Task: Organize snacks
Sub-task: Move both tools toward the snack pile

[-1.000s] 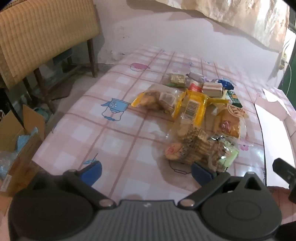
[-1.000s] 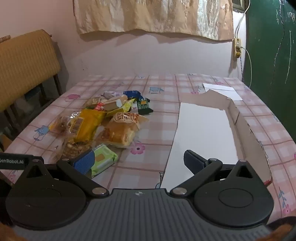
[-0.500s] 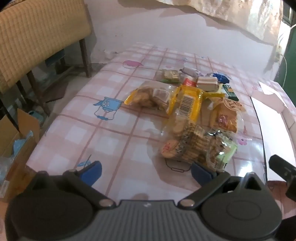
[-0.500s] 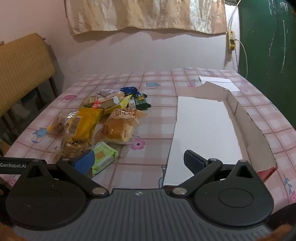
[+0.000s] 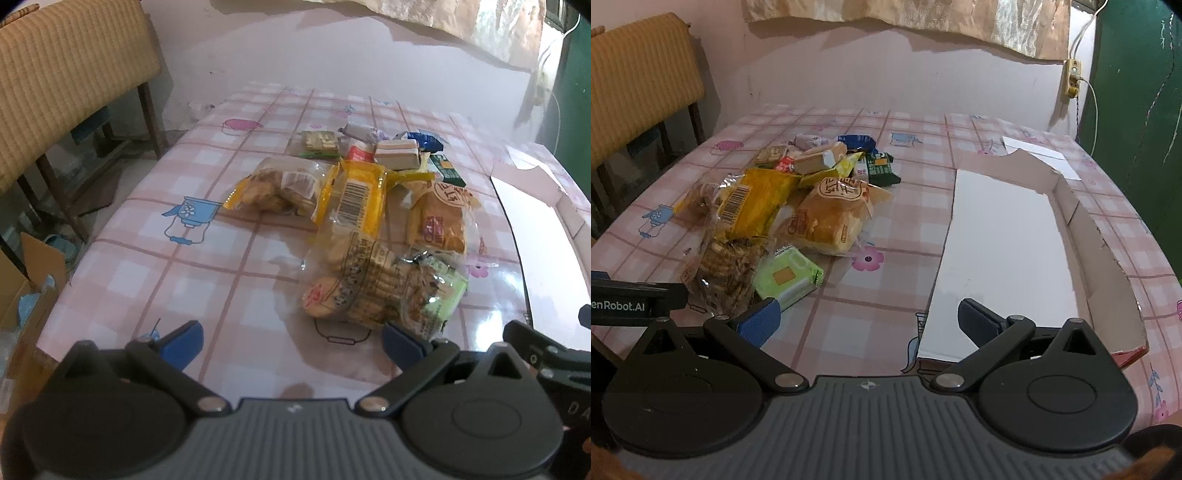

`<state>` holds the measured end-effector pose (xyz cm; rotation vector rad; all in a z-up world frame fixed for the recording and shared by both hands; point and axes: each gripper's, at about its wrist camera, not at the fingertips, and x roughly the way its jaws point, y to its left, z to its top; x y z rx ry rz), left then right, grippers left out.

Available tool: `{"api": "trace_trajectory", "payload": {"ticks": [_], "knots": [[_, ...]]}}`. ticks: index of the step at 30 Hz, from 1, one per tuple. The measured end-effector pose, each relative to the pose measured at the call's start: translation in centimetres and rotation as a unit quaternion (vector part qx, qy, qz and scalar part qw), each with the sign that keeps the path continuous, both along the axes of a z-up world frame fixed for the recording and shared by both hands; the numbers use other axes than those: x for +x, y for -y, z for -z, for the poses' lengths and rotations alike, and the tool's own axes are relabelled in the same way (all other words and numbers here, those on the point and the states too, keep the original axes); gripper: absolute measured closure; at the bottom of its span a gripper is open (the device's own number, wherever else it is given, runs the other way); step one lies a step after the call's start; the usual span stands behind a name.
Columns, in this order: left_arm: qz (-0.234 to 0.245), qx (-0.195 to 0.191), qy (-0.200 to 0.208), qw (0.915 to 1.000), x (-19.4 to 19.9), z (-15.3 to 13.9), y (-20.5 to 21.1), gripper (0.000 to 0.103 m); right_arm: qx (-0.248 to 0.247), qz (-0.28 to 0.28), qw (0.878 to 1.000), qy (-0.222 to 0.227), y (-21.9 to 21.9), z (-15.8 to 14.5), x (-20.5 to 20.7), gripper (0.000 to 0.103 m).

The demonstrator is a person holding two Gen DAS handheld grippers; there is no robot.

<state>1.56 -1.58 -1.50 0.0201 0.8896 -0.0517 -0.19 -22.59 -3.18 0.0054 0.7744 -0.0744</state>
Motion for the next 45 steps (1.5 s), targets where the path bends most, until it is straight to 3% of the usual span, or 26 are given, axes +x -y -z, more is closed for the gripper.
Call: {"api": "trace_trajectory", "payload": {"ticks": [16,37,45], "knots": [[0.011,-0.005,-0.006,0.9999,1.0,0.9,0.2,0.001,-0.008,-0.026,1.0,-0.003,-1.0,0.8,0.7,0.0],[0.012,-0.009,-0.005,0.9999,0.9,0.8,0.5,0.001,-0.001,-0.018,1.0,-0.003,-0.9,1.0,0.8,0.0],[0.038,-0.027,0.006,0.9989,1.0,0.5,0.9,0.001,0.005,-0.007,1.0,0.0,-0.5,0.9,0.8,0.0]]}}
